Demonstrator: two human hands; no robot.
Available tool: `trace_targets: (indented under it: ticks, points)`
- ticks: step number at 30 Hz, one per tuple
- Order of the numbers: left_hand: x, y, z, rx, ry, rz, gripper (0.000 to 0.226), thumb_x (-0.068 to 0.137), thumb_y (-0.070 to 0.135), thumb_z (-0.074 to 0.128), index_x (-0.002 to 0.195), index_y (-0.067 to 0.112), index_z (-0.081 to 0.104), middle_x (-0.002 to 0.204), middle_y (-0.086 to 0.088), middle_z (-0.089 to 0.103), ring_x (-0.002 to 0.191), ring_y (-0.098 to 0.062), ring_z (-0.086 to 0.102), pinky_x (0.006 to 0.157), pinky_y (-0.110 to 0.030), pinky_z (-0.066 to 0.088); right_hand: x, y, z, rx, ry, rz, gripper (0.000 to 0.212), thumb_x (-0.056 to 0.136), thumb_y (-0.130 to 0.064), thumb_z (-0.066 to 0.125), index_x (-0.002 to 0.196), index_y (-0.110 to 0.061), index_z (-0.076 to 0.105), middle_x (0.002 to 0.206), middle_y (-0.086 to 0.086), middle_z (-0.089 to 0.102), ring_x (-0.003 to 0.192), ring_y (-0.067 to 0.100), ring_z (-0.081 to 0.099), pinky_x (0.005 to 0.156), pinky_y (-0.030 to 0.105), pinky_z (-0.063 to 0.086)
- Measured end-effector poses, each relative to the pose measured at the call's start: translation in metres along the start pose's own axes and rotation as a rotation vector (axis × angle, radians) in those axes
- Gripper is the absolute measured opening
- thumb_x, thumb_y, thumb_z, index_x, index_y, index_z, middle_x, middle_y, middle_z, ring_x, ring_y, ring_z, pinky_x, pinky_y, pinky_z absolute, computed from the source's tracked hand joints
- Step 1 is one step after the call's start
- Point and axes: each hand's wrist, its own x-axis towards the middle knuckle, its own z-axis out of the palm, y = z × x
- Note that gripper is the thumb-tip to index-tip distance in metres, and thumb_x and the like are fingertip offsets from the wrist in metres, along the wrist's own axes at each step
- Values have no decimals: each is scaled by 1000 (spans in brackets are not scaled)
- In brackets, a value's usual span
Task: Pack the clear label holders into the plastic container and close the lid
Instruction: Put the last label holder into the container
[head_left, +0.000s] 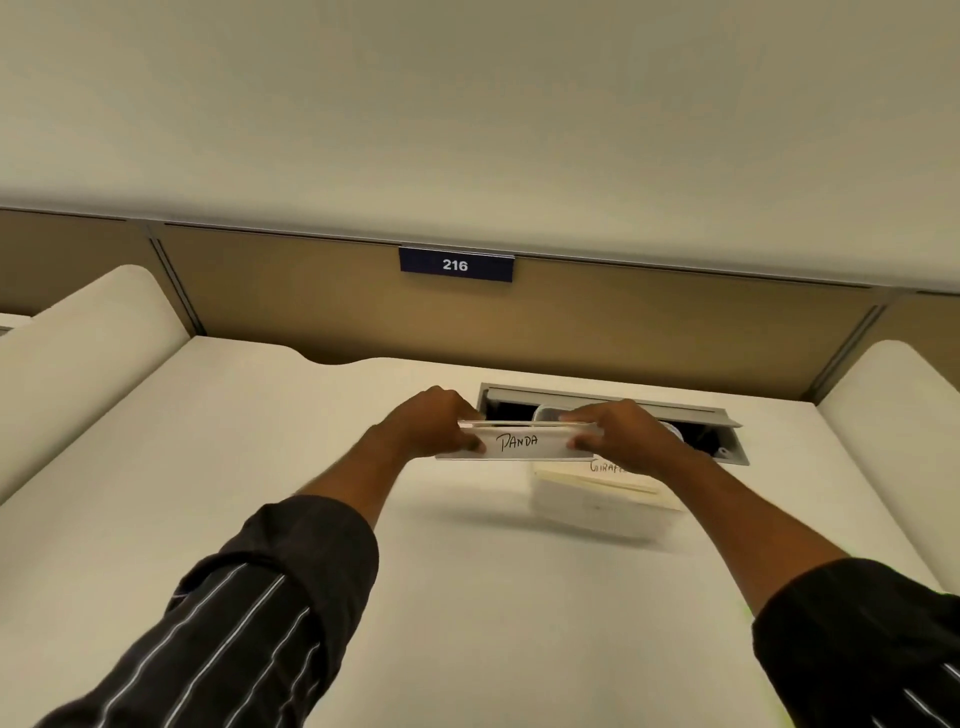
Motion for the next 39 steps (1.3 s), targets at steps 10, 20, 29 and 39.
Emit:
trace_targets:
  ticks: [10, 20, 29, 39]
  points:
    - [60, 90, 35, -18, 3, 82, 51, 76, 41, 74, 124, 26, 64, 122, 0, 68, 111, -22, 61, 94, -31, 48, -20, 93, -41, -23, 85, 71, 35, 82, -25, 71, 116, -20, 68, 116, 1, 68, 106, 18, 60, 84, 23, 40]
    - [108, 105, 66, 97, -128, 124, 42, 94, 30, 58, 133, 14, 56, 133, -8, 58, 122, -26, 53, 95, -33, 42, -4, 134, -29, 20, 48, 167, 33, 82, -28, 71, 115, -23, 69, 113, -2, 71, 98, 12, 61, 71, 9, 38]
    - [130, 97, 91, 116, -153, 64, 50, 84, 29, 71, 130, 13, 59, 128, -8, 62, 115, -25, 60, 96, -32, 45, 15, 145, -11, -154, -71, 89, 36, 81, -36, 71, 114, -21, 70, 115, 2, 71, 107, 22, 63, 93, 32, 48]
    - [148, 98, 122, 231, -156, 83, 41, 91, 20, 63, 129, 6, 57, 128, -14, 60, 119, -28, 56, 102, -35, 46, 35, 147, 5, -452, -136, 70, 41, 83, -41, 68, 116, -16, 66, 110, 9, 69, 100, 27, 64, 84, 35, 50]
